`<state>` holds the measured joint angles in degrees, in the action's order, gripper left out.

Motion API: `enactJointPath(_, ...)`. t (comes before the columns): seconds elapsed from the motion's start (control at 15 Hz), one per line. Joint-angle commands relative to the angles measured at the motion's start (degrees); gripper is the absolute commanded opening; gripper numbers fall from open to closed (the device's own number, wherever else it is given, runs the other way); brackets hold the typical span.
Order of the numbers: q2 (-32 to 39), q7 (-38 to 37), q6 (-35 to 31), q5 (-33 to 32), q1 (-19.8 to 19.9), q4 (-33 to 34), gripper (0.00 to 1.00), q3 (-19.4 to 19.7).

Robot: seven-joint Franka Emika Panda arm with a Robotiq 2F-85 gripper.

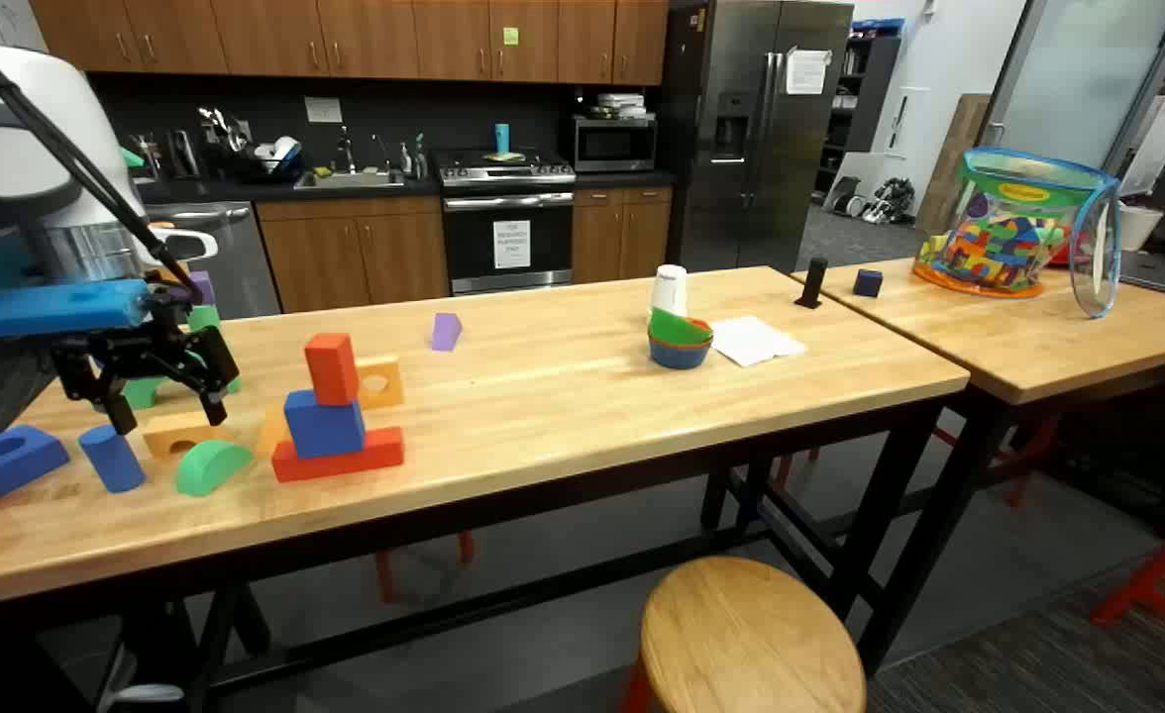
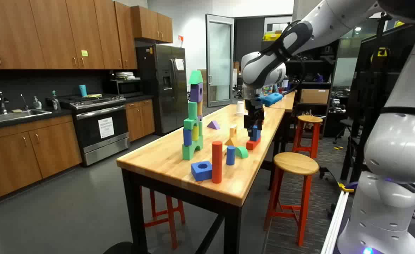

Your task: Take the orange block off of the stack and put it down to the left

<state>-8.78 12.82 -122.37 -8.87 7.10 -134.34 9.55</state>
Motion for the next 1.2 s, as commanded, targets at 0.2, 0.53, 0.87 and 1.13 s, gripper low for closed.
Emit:
enactJointPath(0.2, 0.0, 0.0, 0.1, 0.1, 0.3, 0.1, 1.0, -0.3)
enactJointPath(0.53, 0.0, 0.0, 0.1, 0.1, 0.3, 0.1, 1.0, -0.3)
enactJointPath(0.87, 0.0, 0.0, 0.1, 0.1, 0.3, 0.1, 1.0, -0.3)
enactJointPath(1.13, 1.1, 0.8, 0.4, -0.6, -0.9, 0.5, 1.0, -1.6)
